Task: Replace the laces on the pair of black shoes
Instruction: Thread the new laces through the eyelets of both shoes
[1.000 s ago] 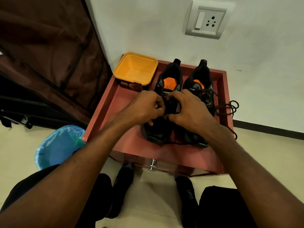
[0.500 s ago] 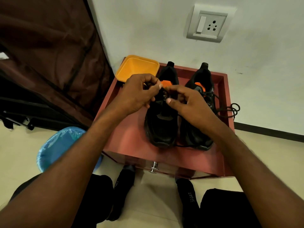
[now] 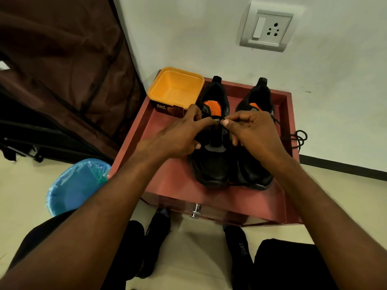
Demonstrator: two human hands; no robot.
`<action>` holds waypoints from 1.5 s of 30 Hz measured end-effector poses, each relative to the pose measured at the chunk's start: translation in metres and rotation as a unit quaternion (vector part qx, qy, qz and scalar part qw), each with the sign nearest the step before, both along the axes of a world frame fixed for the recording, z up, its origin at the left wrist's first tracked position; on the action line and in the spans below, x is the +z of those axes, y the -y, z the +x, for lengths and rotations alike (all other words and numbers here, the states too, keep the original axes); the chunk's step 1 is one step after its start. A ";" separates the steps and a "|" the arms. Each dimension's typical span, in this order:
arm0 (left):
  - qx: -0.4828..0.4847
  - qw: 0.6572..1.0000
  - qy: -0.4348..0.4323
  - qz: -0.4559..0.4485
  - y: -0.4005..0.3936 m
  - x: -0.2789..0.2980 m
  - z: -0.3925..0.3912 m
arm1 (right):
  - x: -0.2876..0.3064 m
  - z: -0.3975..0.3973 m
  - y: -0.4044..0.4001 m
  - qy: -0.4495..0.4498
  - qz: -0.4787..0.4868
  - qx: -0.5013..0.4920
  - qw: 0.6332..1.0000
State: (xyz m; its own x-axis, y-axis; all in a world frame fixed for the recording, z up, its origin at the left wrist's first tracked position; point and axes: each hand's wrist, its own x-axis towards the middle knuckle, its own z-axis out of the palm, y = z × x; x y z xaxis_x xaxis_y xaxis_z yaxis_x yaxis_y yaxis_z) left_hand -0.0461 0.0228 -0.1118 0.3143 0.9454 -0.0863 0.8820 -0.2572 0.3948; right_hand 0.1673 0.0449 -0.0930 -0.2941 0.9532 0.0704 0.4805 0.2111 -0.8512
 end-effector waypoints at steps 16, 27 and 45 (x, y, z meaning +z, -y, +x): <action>0.023 0.999 0.038 -0.019 -0.004 -0.011 -0.001 | -0.012 -0.016 0.013 0.273 0.142 0.036 0.951; 0.034 0.996 0.081 -0.031 -0.002 -0.012 -0.001 | -0.024 -0.024 0.018 0.192 0.063 -0.001 0.979; 0.177 0.977 0.117 -0.021 0.028 -0.022 0.009 | -0.037 -0.035 0.020 0.191 0.032 -0.063 0.979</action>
